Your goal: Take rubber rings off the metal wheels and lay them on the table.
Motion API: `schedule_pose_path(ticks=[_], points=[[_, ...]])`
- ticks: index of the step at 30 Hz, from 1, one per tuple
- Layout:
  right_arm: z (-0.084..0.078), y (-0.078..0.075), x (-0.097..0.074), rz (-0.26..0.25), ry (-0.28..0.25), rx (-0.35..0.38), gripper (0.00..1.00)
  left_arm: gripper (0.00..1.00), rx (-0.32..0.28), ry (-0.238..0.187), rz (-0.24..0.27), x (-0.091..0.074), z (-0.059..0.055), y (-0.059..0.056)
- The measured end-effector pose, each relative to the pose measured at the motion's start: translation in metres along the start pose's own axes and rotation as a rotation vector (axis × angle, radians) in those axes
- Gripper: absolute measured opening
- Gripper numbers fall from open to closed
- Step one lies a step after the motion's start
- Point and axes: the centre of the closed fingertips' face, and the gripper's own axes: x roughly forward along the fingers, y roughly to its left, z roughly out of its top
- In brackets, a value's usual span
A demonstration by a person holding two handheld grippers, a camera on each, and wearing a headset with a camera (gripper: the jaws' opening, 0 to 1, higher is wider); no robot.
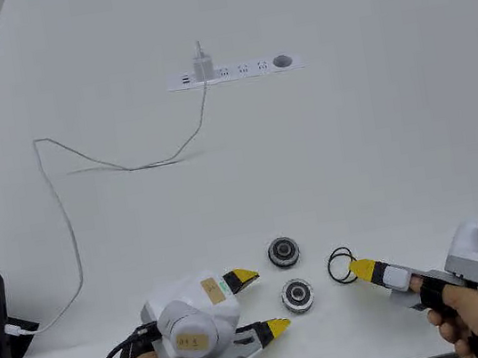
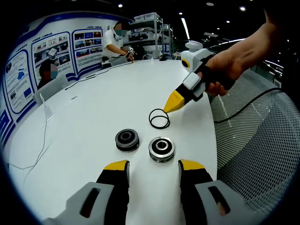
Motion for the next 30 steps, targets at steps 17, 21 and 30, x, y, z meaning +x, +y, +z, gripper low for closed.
schedule_pose_path(ticks=[17,21,30], points=[[-0.007,-0.004,-0.007,-0.071,0.050,-0.166,0.10,0.42,0.000,-0.002,-0.004,0.001,0.001,-0.001],[-0.008,-0.006,-0.008,-0.086,0.061,-0.215,0.12,0.42,0.003,0.002,-0.002,0.001,0.001,0.000],[-0.012,0.006,-0.002,-0.086,0.127,-0.419,0.19,0.41,0.002,0.001,-0.003,0.001,0.000,0.000]])
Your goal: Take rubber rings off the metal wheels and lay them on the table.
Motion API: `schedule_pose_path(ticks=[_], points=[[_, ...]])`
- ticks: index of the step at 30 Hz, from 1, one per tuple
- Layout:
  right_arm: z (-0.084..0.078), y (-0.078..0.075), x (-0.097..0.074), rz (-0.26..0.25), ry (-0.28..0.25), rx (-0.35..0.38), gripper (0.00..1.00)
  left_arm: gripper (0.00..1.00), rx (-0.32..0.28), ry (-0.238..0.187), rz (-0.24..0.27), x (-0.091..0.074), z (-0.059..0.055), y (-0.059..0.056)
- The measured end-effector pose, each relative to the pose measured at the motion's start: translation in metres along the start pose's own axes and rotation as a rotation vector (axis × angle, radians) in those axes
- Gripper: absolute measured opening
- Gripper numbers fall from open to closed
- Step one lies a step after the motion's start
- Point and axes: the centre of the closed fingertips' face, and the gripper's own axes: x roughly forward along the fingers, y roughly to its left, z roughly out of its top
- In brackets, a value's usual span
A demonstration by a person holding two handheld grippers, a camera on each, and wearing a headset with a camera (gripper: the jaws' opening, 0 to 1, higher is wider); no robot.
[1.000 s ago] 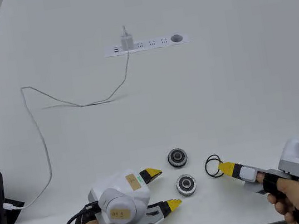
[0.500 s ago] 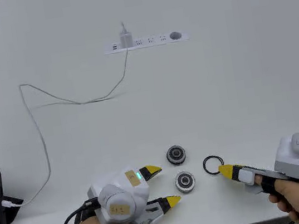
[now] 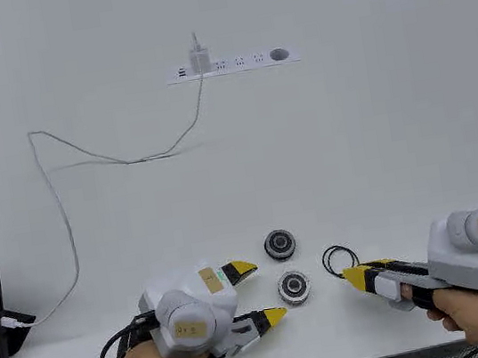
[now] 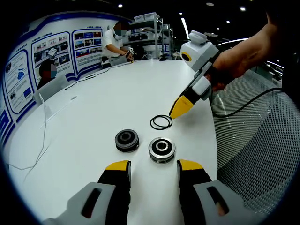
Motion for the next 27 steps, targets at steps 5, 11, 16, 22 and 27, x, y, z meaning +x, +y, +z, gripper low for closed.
schedule_pose_path(ticks=[5,11,16,22,27], points=[[0.006,0.005,0.003,0.004,-0.003,-0.037,0.20,0.41,0.001,-0.002,0.002,0.000,0.001,0.001],[0.006,0.010,0.005,0.017,-0.003,-0.046,0.22,0.41,-0.005,-0.011,0.015,-0.001,0.005,0.004],[0.006,0.013,0.006,0.031,-0.007,-0.026,0.22,0.39,-0.020,-0.020,0.031,0.000,0.010,0.011],[0.007,0.017,0.008,0.043,-0.011,-0.011,0.21,0.35,-0.015,-0.036,0.052,0.003,0.021,0.022],[0.009,0.021,0.009,0.058,-0.019,0.000,0.18,0.29,-0.009,-0.047,0.064,0.008,0.030,0.028]])
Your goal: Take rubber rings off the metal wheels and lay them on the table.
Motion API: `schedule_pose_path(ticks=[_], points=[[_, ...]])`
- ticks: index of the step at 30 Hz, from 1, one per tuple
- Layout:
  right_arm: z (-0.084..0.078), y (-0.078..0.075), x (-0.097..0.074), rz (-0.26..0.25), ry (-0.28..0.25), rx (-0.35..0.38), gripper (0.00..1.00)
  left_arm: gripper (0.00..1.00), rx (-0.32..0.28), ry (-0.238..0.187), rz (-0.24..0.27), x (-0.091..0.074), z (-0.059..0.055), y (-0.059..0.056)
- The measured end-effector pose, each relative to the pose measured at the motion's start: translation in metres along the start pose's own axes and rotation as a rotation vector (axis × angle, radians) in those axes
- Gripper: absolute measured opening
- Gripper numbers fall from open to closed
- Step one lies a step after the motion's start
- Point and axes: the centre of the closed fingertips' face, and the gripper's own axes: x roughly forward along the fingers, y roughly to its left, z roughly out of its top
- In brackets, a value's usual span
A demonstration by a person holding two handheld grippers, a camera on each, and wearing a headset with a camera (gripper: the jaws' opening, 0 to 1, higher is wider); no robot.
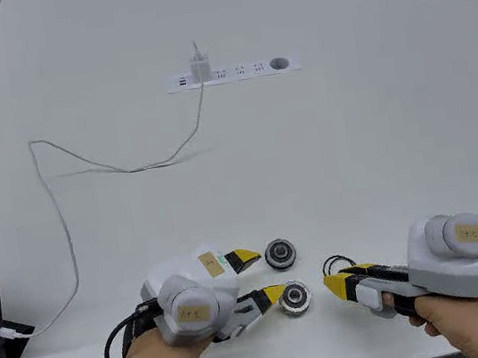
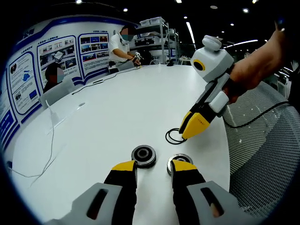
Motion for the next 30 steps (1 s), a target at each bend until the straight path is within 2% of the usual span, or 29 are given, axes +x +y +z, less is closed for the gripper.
schedule_pose_path(ticks=[6,19,30], points=[[0.004,0.005,0.004,0.017,-0.009,0.019,0.17,0.27,0.011,0.003,0.009,0.007,0.006,0.005],[0.009,0.012,0.012,0.041,-0.013,0.030,0.14,0.18,0.007,0.042,0.023,0.017,0.005,0.012],[0.010,0.012,0.012,0.043,-0.012,0.039,0.14,0.17,-0.001,0.054,0.018,0.027,0.009,0.016]])
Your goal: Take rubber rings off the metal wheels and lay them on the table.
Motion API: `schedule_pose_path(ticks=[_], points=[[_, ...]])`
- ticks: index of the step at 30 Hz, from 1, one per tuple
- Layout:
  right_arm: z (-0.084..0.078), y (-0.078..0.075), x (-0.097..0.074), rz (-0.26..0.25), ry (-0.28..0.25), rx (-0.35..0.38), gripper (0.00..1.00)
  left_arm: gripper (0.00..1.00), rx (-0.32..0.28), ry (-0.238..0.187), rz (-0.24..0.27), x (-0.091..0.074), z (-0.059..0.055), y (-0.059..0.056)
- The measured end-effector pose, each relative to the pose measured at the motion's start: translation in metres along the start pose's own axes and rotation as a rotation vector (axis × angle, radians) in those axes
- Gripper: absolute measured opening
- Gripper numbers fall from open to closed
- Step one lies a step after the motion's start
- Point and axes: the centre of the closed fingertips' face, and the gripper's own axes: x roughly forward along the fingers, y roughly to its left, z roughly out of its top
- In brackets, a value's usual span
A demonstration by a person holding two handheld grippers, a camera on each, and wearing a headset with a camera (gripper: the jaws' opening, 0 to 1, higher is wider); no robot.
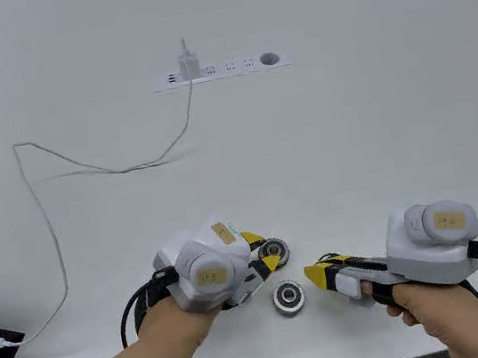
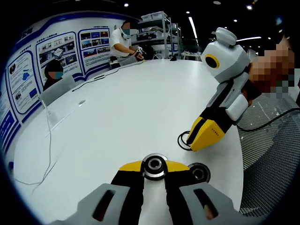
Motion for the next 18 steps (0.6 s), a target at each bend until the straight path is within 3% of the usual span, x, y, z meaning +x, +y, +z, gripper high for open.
schedule_pose_path(ticks=[8,18], points=[[0.000,-0.002,0.000,-0.002,0.000,0.004,0.14,0.16,0.005,0.036,-0.014,0.009,-0.005,0.000],[0.002,-0.004,0.002,-0.002,-0.007,0.018,0.14,0.15,0.001,0.046,-0.032,0.011,-0.008,-0.004]])
